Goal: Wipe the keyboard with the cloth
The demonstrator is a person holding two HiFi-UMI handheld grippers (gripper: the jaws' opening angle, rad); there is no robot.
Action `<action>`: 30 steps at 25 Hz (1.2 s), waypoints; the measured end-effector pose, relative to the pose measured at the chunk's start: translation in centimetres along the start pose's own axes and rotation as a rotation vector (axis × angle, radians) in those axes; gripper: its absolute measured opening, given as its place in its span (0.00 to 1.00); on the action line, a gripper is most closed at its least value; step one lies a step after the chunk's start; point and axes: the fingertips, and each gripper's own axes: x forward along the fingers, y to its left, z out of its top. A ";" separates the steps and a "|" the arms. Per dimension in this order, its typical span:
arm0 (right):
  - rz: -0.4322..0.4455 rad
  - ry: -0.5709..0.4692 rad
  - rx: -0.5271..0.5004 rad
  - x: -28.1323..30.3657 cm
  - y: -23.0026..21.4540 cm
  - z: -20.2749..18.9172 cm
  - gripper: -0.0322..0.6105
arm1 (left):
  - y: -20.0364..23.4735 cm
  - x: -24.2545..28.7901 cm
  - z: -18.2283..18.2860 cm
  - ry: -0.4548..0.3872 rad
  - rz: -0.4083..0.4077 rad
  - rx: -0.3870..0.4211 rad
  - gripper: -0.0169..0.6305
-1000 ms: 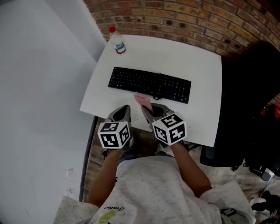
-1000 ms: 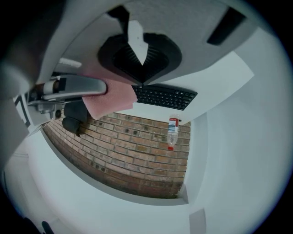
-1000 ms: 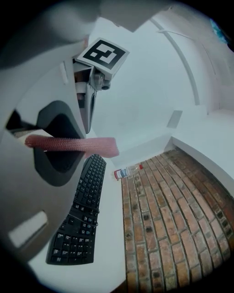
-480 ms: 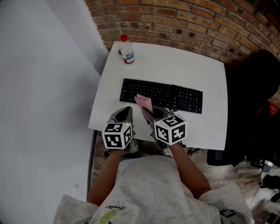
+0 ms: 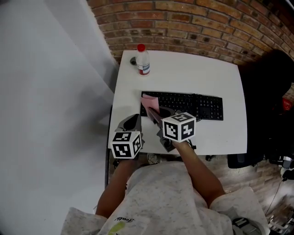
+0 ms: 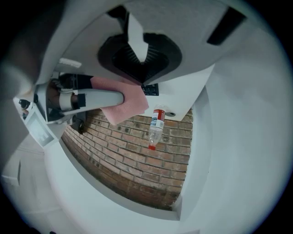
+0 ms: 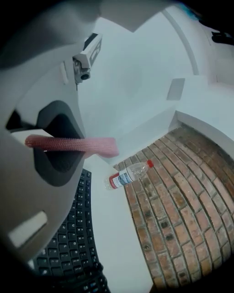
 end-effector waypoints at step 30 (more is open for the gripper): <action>-0.134 0.040 0.330 9.4 -6.0 0.2 0.07 | 4.0 6.3 0.5 0.093 -0.134 0.053 0.01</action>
